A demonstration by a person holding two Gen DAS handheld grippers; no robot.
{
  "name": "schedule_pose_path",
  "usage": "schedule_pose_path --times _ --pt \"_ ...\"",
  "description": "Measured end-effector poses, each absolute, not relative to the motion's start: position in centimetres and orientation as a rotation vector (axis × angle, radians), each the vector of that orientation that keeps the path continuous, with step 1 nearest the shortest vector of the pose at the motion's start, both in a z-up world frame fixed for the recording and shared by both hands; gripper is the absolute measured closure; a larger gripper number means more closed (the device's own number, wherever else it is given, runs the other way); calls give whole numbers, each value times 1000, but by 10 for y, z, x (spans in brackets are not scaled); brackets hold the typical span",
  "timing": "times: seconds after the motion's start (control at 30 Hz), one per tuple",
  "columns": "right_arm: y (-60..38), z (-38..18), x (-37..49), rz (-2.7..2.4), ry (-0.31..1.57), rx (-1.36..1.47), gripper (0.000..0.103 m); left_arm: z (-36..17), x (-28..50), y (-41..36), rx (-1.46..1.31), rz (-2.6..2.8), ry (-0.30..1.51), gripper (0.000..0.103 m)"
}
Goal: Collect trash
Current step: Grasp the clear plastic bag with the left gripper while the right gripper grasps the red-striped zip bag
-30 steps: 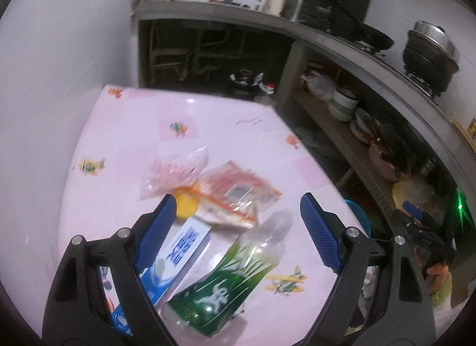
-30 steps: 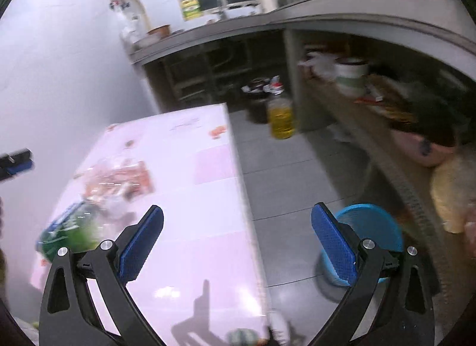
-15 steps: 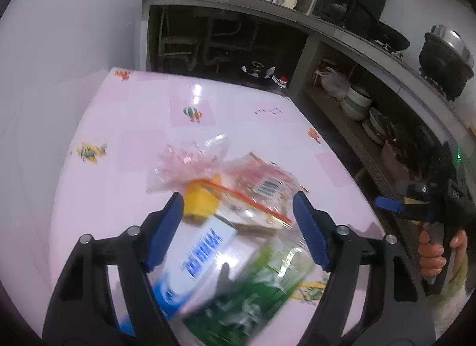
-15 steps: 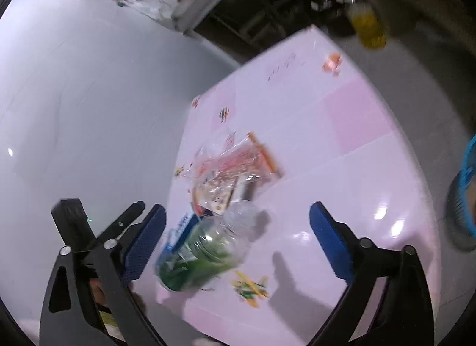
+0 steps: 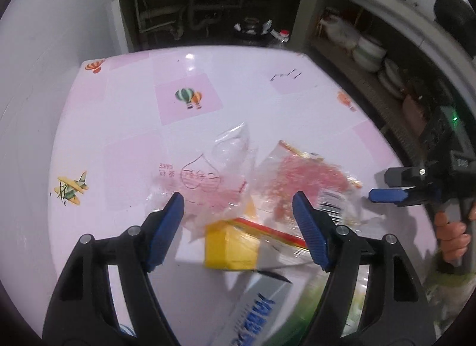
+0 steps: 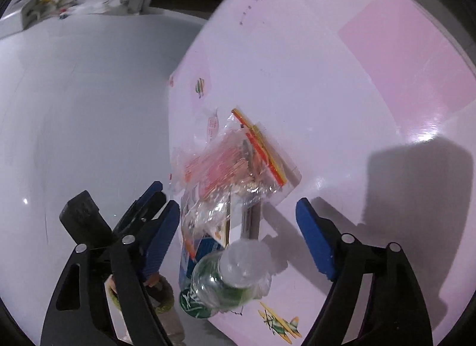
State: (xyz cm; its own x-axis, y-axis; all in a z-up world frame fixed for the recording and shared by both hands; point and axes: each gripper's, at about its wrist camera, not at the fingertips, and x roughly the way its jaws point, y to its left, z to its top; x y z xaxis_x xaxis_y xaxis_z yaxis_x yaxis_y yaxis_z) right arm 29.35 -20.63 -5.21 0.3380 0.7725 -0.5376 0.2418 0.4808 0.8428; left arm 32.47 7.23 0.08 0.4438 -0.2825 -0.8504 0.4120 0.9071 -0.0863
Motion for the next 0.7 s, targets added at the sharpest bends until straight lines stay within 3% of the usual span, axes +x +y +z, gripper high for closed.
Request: schedule_pose_path --times 0.27,0.4,0.7 --pt "-192 -72 311 452 1270 1140 34 -9 336 78 91 -429 1056 63" --pt "-188 -78 318 460 1276 1179 43 -11 338 82 64 -429 1057 79" --pt "-185 -92 320 461 1266 1284 65 -8 339 88 26 -425 1037 100"
